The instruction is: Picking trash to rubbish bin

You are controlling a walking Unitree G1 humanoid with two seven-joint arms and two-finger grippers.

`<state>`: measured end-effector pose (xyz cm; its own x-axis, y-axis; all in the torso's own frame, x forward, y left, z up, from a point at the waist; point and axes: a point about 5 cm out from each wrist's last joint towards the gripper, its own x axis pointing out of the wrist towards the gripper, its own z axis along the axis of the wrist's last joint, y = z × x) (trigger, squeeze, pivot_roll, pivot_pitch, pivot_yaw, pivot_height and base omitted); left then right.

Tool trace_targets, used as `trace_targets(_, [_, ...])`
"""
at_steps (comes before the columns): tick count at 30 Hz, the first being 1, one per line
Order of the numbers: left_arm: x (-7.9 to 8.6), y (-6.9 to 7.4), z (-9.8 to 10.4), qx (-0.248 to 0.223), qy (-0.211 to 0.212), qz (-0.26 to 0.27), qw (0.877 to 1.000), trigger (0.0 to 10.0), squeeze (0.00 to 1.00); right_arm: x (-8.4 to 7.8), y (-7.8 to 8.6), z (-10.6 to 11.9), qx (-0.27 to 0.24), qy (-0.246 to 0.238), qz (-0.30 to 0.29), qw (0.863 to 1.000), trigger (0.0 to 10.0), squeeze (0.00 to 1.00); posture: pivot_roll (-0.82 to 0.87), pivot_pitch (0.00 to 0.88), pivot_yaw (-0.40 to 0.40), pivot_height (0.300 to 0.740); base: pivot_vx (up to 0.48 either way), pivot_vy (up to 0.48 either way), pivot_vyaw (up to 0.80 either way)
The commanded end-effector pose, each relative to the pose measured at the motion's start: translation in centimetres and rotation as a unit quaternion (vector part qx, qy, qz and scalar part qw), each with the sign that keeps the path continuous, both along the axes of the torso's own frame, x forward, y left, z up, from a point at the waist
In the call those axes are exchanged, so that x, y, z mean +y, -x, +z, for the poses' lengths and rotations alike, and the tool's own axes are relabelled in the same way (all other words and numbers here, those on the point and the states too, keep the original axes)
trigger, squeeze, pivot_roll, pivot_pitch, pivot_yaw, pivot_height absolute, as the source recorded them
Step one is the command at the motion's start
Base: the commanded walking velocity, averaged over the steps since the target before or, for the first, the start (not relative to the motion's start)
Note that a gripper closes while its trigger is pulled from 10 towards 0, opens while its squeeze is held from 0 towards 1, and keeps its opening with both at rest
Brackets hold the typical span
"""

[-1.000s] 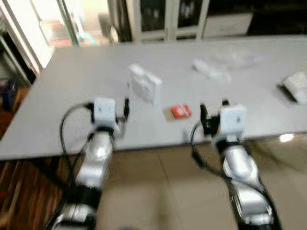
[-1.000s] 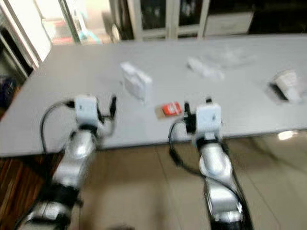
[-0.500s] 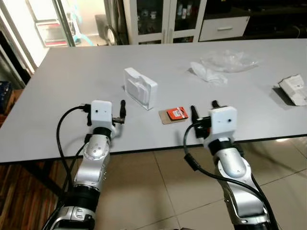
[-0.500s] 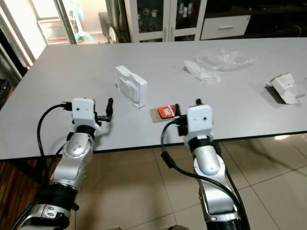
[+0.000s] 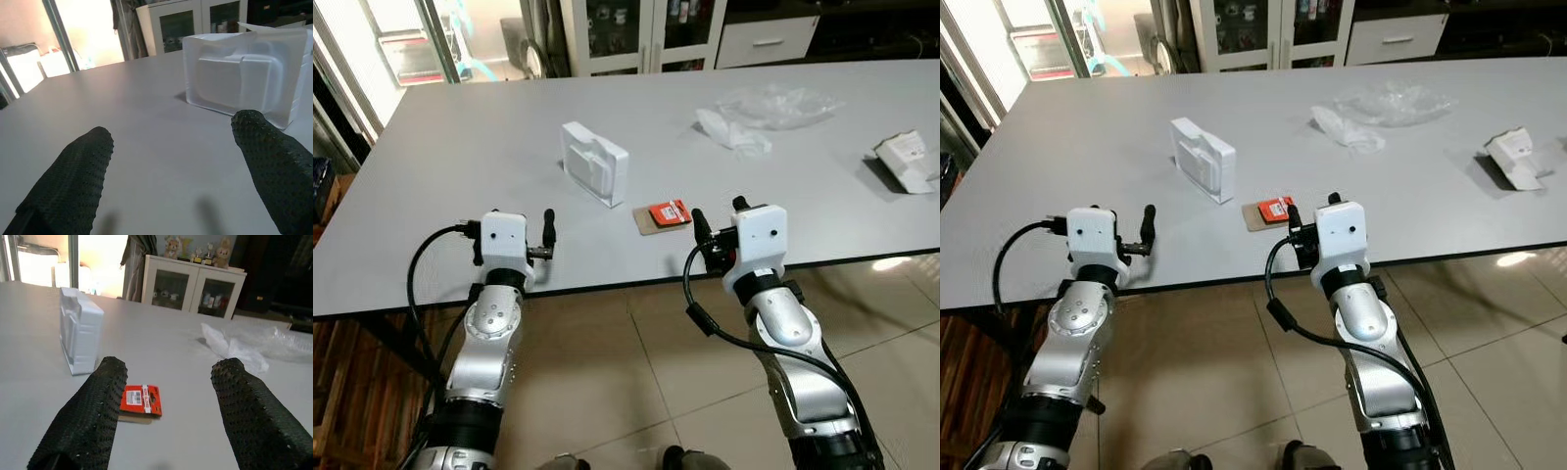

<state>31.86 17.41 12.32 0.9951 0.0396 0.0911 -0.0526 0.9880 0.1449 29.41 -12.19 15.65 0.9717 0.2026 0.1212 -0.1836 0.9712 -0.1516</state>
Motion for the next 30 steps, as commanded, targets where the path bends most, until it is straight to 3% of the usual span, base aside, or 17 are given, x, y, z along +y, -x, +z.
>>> trace_targets(1, [0.4, 0.2, 0.1, 0.004, -0.002, 0.001, 1.000, 10.0, 0.00, -0.1, -0.3, 0.3, -0.009, -0.008, 0.003, 1.000, 10.0, 0.00, 0.02, 0.148, 0.031, 0.740, 0.000, 0.000, 0.00])
trace_targets(10, [0.3, 0.1, 0.4, 0.006, -0.002, 0.004, 1.000, 10.0, 0.00, 0.2, -0.7, 0.3, -0.010, -0.013, 0.001, 1.000, 10.0, 0.00, 0.02, 0.131, 0.026, 0.740, 0.000, 0.000, 0.76])
trace_targets(20, [-0.5, 0.0, 0.2, 0.011, 0.007, -0.014, 1.000, 10.0, 0.00, -1.3, -0.7, 0.4, -0.017, -0.009, -0.049, 0.999, 10.0, 0.00, -0.01, 0.129, 0.023, 0.740, 0.200, 0.000, 0.00])
trace_targets(30, [-1.0, 0.2, 0.2, 0.012, 0.006, -0.031, 0.999, 10.0, 0.00, -1.4, -0.7, 0.4, -0.022, -0.010, -0.070, 0.997, 10.0, 0.00, -0.01, 0.136, 0.026, 0.740, 0.262, 0.000, 0.00])
